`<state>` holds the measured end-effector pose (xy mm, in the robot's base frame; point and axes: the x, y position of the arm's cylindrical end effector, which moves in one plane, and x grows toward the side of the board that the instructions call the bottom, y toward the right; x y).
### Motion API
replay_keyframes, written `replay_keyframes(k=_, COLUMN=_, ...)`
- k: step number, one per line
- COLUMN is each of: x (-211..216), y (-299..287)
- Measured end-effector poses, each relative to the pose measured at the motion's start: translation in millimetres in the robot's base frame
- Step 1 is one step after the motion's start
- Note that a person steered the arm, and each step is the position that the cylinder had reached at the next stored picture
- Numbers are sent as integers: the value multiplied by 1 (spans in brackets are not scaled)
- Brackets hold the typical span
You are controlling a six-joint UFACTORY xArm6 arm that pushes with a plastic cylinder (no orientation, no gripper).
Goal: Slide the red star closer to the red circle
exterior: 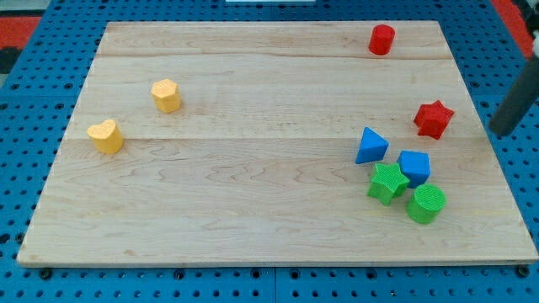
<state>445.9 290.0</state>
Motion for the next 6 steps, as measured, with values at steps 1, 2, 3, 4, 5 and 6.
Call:
replay_keyframes(k=1, x=-48, y=-67)
replay_keyframes(k=2, x=-78, y=-93)
replay_keyframes(k=3, x=-39, y=-91)
replay_keyframes(k=4, x=-51, y=-139)
replay_keyframes(k=5, x=-114, y=-146)
replay_keyframes(k=6, x=-98, y=-173)
